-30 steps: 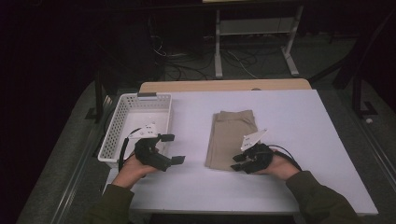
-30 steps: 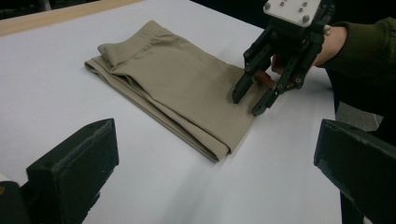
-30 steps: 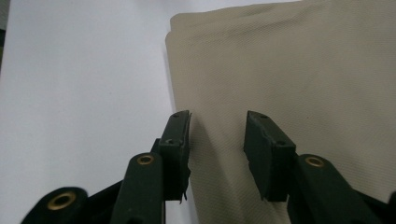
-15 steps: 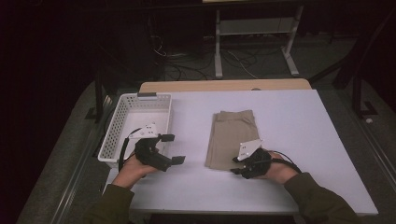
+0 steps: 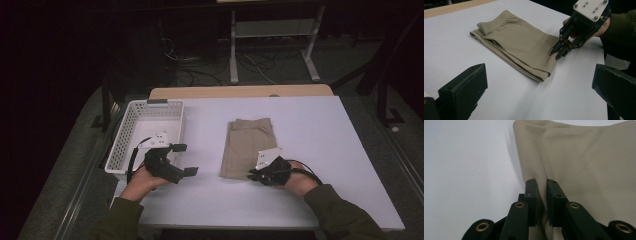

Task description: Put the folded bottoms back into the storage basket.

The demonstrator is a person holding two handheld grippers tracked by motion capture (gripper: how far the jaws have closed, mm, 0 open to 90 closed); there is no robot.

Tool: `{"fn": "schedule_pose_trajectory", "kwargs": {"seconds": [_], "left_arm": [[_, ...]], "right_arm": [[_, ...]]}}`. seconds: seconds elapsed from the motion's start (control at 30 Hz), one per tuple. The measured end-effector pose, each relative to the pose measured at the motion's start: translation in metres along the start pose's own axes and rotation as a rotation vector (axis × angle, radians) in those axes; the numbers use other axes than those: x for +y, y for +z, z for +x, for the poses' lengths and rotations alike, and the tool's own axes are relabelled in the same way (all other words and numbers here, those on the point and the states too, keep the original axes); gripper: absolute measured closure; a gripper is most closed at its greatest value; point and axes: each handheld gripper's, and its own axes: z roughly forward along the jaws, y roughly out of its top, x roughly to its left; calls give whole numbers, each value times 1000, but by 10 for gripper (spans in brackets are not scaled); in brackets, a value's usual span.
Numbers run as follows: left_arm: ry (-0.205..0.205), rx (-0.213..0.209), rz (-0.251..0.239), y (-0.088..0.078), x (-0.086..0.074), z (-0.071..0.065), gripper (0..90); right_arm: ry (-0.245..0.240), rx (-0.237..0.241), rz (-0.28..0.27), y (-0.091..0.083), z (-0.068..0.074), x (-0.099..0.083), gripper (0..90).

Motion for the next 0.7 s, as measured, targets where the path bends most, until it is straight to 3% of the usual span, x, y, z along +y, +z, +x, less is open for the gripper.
{"fn": "schedule_pose_trajectory", "kwargs": {"seconds": [0.27, 0.7], "left_arm": [[-3, 0, -2, 0, 0, 0, 0], [-3, -1, -3, 0, 0, 1, 0]], "right_arm": [[23, 30, -8, -4, -4, 0, 806], [35, 68, -27, -16, 2, 2, 807]]}}
